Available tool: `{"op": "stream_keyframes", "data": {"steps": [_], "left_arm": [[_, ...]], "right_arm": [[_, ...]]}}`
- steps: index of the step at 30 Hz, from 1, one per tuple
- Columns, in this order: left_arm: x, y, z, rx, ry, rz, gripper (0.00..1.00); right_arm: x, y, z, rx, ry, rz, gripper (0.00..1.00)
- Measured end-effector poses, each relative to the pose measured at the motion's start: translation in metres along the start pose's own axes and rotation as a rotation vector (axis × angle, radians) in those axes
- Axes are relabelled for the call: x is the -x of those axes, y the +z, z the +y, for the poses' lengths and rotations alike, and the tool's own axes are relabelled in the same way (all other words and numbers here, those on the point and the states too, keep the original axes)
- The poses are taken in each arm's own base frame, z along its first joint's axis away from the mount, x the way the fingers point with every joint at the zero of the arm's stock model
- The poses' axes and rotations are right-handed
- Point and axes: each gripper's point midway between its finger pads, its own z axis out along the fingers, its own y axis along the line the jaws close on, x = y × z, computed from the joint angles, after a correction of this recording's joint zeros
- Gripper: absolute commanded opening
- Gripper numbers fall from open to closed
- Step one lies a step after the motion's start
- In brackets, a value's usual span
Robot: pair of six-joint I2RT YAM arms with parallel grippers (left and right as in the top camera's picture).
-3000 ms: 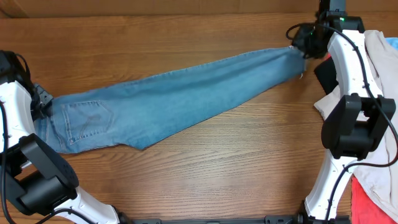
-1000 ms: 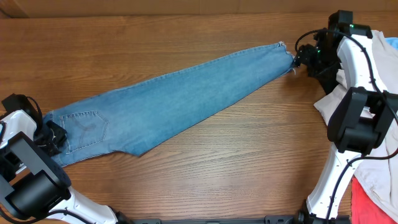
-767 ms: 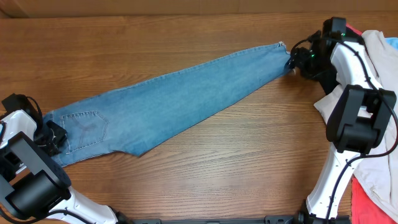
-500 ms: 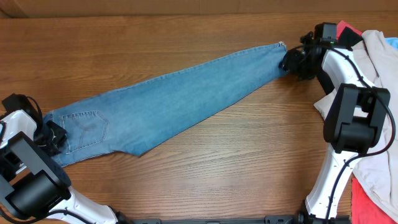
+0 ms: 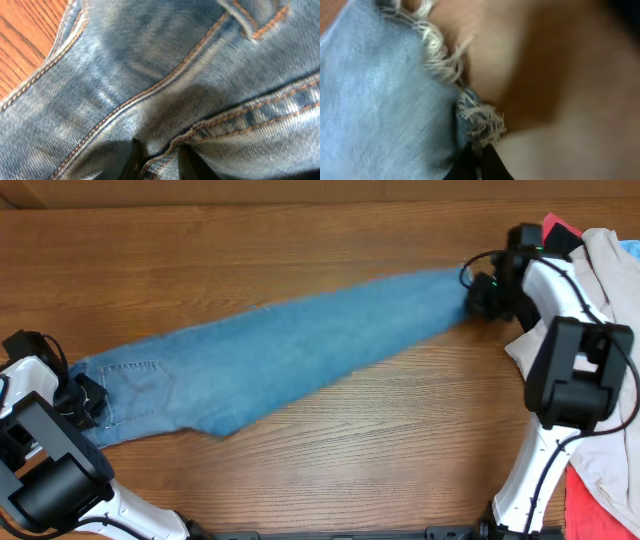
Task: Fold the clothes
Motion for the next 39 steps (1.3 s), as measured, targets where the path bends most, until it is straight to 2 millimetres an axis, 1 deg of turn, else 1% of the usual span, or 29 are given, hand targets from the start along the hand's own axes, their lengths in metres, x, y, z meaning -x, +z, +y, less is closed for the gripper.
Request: {"op": "stream_keyframes", "data": {"steps": [2, 5, 7, 9, 11, 12, 13, 14, 19, 20, 23, 24, 25, 26, 28, 29, 31, 33, 35, 39], "left_arm": [[0.001, -0.002, -0.003, -0.012, 0.013, 0.007, 0.21], [0.009, -0.008, -0.013, -0.045, 0.043, 0.009, 0.21], [0.026, -0.018, -0.02, -0.059, 0.057, -0.034, 0.21], [0.048, -0.032, -0.025, -0.082, 0.061, -0.097, 0.22], [0.063, -0.046, -0.033, -0.106, 0.072, -0.144, 0.29], [0.067, -0.051, -0.036, -0.115, 0.082, -0.156, 0.3], [0.068, -0.053, -0.038, -0.118, 0.089, -0.159, 0.31], [0.066, -0.054, -0.04, -0.121, 0.096, -0.153, 0.32], [0.043, -0.053, -0.048, -0.138, 0.127, -0.069, 0.36], [0.035, -0.053, -0.049, -0.15, 0.131, -0.038, 0.37], [0.01, -0.054, -0.053, -0.183, 0.144, 0.067, 0.37], [0.003, -0.055, -0.053, -0.187, 0.146, 0.097, 0.36], [-0.002, -0.056, -0.053, -0.19, 0.147, 0.12, 0.32], [-0.006, -0.056, -0.053, -0.193, 0.15, 0.133, 0.24], [-0.012, -0.057, -0.053, -0.196, 0.156, 0.157, 0.13], [-0.013, -0.057, -0.054, -0.196, 0.157, 0.161, 0.1], [-0.013, -0.057, -0.054, -0.2, 0.154, 0.162, 0.07], [-0.015, -0.052, -0.056, -0.203, 0.156, 0.161, 0.06], [-0.024, -0.044, -0.057, -0.199, 0.163, 0.179, 0.06], [-0.054, -0.017, -0.062, -0.181, 0.203, 0.225, 0.07]], "right_arm": [[-0.014, -0.013, -0.021, -0.036, 0.065, 0.06, 0.04], [-0.036, -0.041, -0.048, -0.074, 0.151, 0.14, 0.04], [-0.043, -0.054, -0.063, -0.108, 0.184, 0.158, 0.04], [-0.049, -0.066, -0.08, -0.148, 0.217, 0.173, 0.04], [-0.054, -0.071, -0.092, -0.184, 0.236, 0.191, 0.04], [-0.058, -0.072, -0.097, -0.202, 0.24, 0.204, 0.08], [-0.061, -0.073, -0.098, -0.214, 0.24, 0.214, 0.18], [-0.063, -0.074, -0.099, -0.223, 0.238, 0.223, 0.2], [-0.076, -0.077, -0.096, -0.251, 0.218, 0.273, 0.22], [-0.076, -0.077, -0.096, -0.252, 0.217, 0.274, 0.23], [-0.078, -0.078, -0.096, -0.256, 0.207, 0.283, 0.25], [-0.079, -0.078, -0.097, -0.259, 0.207, 0.285, 0.25], [-0.079, -0.078, -0.098, -0.26, 0.202, 0.286, 0.25], [-0.079, -0.078, -0.099, -0.262, 0.2, 0.286, 0.25], [-0.079, -0.078, -0.099, -0.261, 0.189, 0.286, 0.25], [-0.079, -0.078, -0.099, -0.262, 0.187, 0.286, 0.25], [-0.079, -0.078, -0.099, -0.263, 0.181, 0.286, 0.25], [-0.078, -0.078, -0.099, -0.262, 0.18, 0.286, 0.25], [-0.078, -0.078, -0.099, -0.262, 0.178, 0.286, 0.25], [-0.078, -0.078, -0.099, -0.262, 0.178, 0.287, 0.25]]}}
